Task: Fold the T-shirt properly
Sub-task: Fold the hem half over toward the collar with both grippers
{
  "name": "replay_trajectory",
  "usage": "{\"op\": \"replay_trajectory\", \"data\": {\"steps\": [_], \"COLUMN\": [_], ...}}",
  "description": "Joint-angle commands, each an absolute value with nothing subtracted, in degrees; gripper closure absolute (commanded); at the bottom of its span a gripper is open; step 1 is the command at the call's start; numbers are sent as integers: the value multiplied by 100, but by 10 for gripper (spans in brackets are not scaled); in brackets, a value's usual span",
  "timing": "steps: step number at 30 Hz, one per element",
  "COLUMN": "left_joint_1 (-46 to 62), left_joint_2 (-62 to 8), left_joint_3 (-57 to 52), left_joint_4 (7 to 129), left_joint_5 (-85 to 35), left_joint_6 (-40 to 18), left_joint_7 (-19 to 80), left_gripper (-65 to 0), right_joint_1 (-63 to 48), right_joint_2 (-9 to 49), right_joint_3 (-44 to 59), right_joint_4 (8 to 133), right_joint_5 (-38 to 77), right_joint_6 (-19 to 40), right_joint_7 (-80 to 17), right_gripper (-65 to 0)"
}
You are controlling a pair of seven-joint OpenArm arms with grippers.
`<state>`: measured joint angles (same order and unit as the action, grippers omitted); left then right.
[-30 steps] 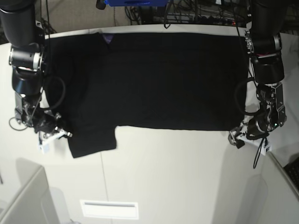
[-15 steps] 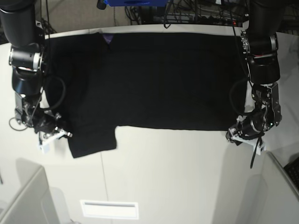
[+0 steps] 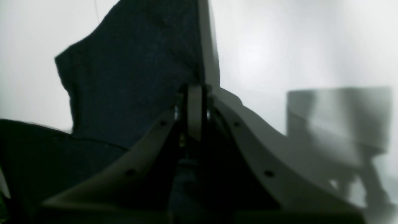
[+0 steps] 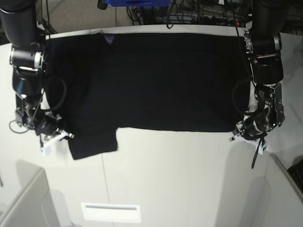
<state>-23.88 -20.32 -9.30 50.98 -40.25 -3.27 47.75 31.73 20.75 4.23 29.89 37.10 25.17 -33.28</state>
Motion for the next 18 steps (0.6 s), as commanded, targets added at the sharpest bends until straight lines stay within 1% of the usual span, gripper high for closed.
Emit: {"op": "replay_trajectory", "data": {"steps": [1, 6, 10, 12, 16, 18], "left_joint_1": [-2466, -2149, -1886, -1780, -1525, -1393], "left_joint_2": [-2097, -2264, -2378, -2422, -2422, -2422], "left_joint_3": [-936, -945, -1007, -1015, -1015, -1095], "left_joint_4": [5297, 5956, 6325, 6519, 6976, 7257], "left_joint_5": [-3987, -3996, -4031, -4040, -4048, -4048], "left_joint_6": [-330, -312, -330, -330, -330, -330], "left_joint_7": [4822, 4831, 4831, 4831, 4848, 5051], "left_gripper": [0, 0, 0, 0, 0, 0], "right_joint_1": [3240, 2862, 2536, 2457, 2290, 2176], "right_joint_2": [2167, 2167, 2167, 2167, 2167, 2167], "right_joint_3": [462, 505, 971, 1068, 1121, 1130], "right_joint_4": [3231, 4198, 4892, 5165, 5763, 6132], "right_joint_5": [3749, 3767, 3767, 3758, 3758, 3758], "right_joint_6": [2501, 2475, 2378, 2158, 2114, 2097], "right_joint_7": [-3319, -3389, -3424, -3521, -3855, -3996], "right_gripper": [0, 0, 0, 0, 0, 0]}}
